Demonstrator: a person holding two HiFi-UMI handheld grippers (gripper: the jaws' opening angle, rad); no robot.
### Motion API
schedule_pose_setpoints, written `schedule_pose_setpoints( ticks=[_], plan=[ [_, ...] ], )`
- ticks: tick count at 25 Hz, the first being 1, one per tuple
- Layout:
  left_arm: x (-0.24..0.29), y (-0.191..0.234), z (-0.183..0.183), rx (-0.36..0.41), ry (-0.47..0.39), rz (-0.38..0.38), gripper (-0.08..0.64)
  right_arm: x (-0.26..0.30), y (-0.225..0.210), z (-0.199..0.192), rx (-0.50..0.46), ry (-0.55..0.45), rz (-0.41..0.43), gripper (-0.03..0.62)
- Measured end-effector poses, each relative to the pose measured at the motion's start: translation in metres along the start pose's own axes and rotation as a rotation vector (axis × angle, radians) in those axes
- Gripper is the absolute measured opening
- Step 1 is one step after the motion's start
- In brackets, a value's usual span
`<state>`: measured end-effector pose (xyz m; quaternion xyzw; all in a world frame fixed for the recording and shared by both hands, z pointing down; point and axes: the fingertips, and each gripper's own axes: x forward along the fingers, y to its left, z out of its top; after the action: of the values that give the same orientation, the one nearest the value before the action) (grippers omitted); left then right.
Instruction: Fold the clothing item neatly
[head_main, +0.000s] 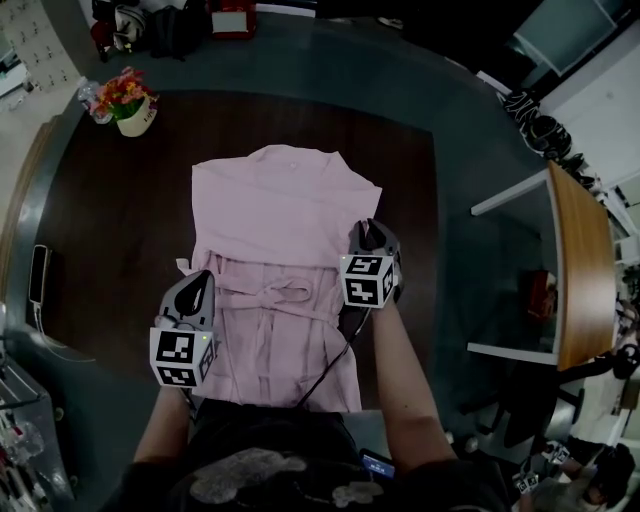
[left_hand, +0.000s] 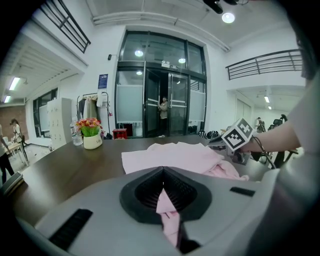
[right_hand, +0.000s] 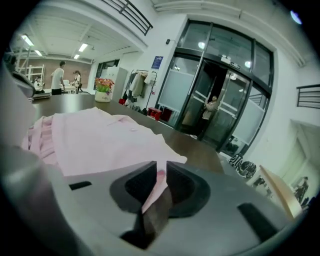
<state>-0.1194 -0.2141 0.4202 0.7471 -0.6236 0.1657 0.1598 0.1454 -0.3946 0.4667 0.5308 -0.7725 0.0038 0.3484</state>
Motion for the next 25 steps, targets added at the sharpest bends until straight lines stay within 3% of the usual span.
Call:
schedule_pose_setpoints(
  ticks=[6, 8, 10, 12, 14, 16, 19, 22, 25],
  plan=[
    [-0.005, 0.0, -0.007, -0.001, 0.01, 0.037, 0.009, 0.009, -0.026, -0.04, 0.077, 0.063, -0.073, 0.048],
    [-0.009, -0.003, -0.01, -0.002, 0.015, 0.049, 0.009, 0.0, -0.037, -0.037, 0.159, 0.008, -0.095, 0.046],
    [-0.013, -0.006, -0.013, -0.007, 0.019, 0.058, 0.009, -0.013, -0.036, -0.022, 0.244, -0.086, -0.041, 0.048],
    [-0.02, -0.01, -0.018, -0.011, 0.027, 0.062, 0.009, -0.021, -0.018, -0.006, 0.273, -0.134, 0.068, 0.049],
    [-0.027, -0.015, -0.023, -0.012, 0.036, 0.059, 0.009, -0.022, 0.007, 0.003, 0.238, -0.129, 0.154, 0.065],
    [-0.033, -0.017, -0.027, -0.015, 0.039, 0.056, 0.009, -0.013, 0.024, 0.004, 0.166, -0.087, 0.171, 0.088],
    [-0.039, -0.014, -0.031, -0.018, 0.032, 0.062, 0.009, 0.01, 0.014, -0.009, 0.119, 0.007, 0.074, 0.089],
    [-0.055, -0.008, -0.042, -0.021, 0.049, 0.069, 0.009, 0.008, -0.012, -0.038, 0.218, 0.069, -0.042, 0.089],
    [-0.074, -0.002, -0.054, -0.029, 0.05, 0.069, 0.009, -0.022, -0.033, -0.056, 0.315, 0.053, -0.116, 0.089]
  ],
)
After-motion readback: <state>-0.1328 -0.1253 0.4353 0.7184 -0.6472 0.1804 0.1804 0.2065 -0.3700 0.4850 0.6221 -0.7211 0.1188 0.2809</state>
